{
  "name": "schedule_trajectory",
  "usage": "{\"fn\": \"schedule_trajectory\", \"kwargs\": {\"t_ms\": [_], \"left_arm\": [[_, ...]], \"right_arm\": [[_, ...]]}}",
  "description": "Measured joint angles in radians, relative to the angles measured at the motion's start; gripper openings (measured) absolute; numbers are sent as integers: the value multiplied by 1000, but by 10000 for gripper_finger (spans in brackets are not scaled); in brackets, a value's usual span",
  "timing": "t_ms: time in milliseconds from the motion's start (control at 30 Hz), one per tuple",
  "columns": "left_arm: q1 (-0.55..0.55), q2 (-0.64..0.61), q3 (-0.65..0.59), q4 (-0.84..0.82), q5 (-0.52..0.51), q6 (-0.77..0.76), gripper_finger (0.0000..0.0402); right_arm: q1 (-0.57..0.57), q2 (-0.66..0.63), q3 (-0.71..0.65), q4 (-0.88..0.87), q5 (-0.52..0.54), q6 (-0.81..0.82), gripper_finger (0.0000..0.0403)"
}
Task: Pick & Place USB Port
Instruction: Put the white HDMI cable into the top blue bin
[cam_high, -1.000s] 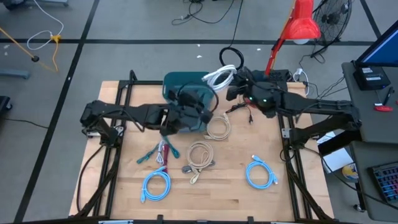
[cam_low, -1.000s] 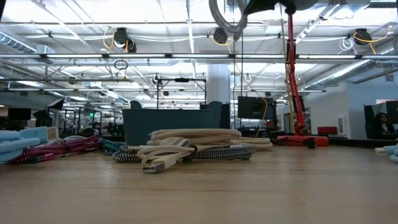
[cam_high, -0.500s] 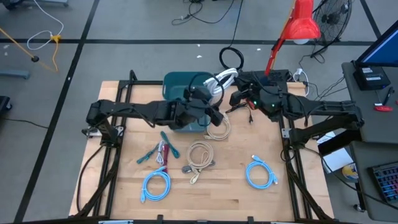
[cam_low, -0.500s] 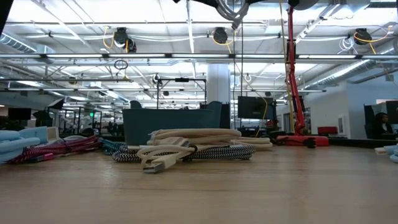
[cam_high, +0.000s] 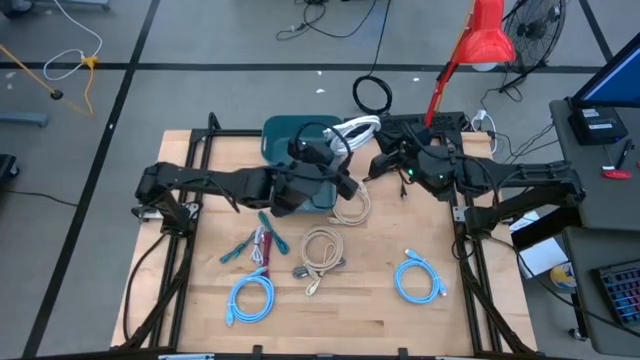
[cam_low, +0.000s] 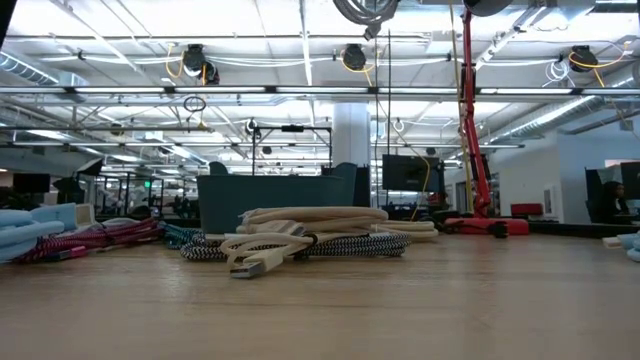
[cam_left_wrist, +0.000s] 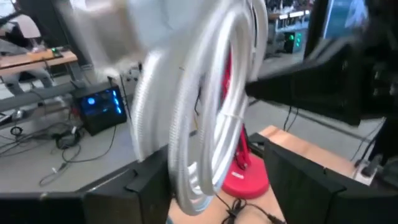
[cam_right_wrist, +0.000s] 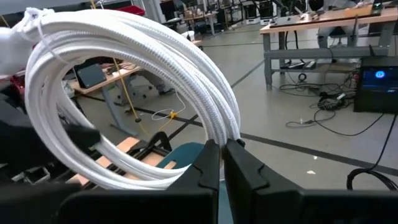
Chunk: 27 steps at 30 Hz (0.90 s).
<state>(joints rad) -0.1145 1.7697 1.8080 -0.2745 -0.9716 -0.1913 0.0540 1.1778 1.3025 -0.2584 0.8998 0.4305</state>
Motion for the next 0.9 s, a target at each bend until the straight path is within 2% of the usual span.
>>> {"fn": "schedule_trajectory", "kwargs": {"t_ms": [100,200,233,333,433,533,633,700,833,900], "left_arm": [[-6,-19,-1,-26,-12,0,163],[-10,-51,-1,-51,-22,2,58],[-10,-63,-1,-70,-15,-2,37],[0,-117,-1,-153,2,-90,35],[22,-181,-1,-249,31,-200,35],[69,-257,1,-367,204,-296,35],[148,-322,1,-528,446,-439,35],[231,-348,1,-592,645,-513,35],[409,-355,1,-738,994,-556,35],[490,-329,1,-793,1114,-540,35]], "right_arm": [[15,0,0,-1,27,-14,0],[27,-6,0,4,32,-51,1],[31,-8,0,14,8,-68,3],[34,-22,2,24,-104,-131,23],[46,-39,1,18,-192,-113,54],[71,-61,1,17,-247,-102,86],[108,-76,1,1,-277,-102,115],[133,-81,1,-28,-281,-93,130],[173,-82,1,-32,-303,-80,149],[185,-75,1,-24,-301,-76,152]]}}
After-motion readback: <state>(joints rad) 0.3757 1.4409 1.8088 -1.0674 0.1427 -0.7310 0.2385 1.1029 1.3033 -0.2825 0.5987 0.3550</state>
